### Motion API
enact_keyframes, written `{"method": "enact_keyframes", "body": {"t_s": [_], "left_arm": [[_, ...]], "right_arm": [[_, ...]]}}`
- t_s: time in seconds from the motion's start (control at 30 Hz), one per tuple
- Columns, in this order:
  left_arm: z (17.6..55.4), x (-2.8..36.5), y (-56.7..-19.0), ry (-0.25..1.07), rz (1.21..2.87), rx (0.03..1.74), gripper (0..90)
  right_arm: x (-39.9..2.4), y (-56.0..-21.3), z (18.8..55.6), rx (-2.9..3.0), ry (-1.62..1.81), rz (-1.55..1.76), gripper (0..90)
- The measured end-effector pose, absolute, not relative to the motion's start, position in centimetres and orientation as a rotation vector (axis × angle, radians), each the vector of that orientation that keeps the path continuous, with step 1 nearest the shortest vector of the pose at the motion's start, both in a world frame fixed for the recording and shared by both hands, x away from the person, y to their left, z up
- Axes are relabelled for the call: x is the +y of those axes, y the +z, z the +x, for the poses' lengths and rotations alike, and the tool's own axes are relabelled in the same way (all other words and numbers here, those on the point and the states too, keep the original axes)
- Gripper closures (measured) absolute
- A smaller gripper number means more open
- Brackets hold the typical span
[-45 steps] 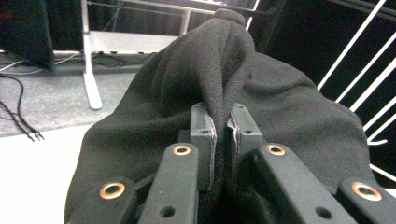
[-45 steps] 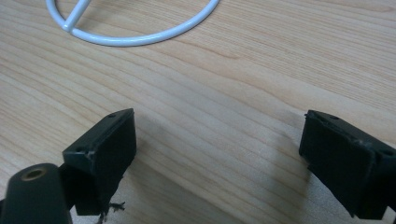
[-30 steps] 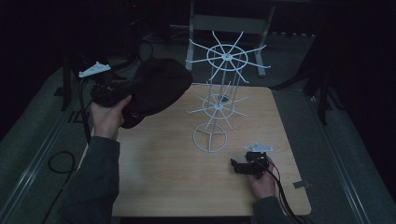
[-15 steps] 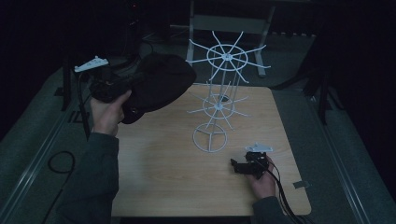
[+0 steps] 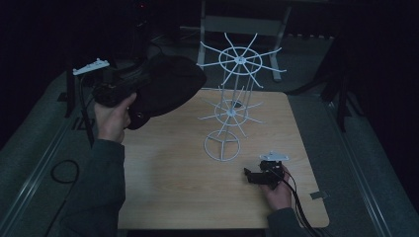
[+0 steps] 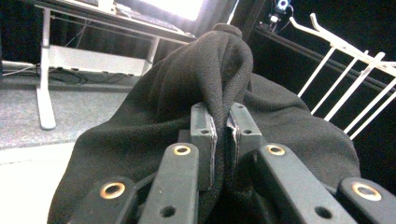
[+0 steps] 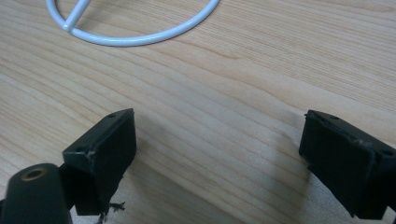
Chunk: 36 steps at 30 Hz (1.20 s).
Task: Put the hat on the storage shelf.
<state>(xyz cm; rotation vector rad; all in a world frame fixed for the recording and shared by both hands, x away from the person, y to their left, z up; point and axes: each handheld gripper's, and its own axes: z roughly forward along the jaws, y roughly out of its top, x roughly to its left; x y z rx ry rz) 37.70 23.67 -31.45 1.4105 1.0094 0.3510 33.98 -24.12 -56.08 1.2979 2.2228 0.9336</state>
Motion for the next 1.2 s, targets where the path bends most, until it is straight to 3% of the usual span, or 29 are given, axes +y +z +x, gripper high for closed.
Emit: {"method": "enact_keyframes", "body": {"t_s": [1.2], "left_arm": [[36.6,25.0,-30.5,0.296,1.201,0.971,84.2]], "right_arm": [[-24.1,-56.1,34.0,2.223,0.934,1.297,10.7]]}}
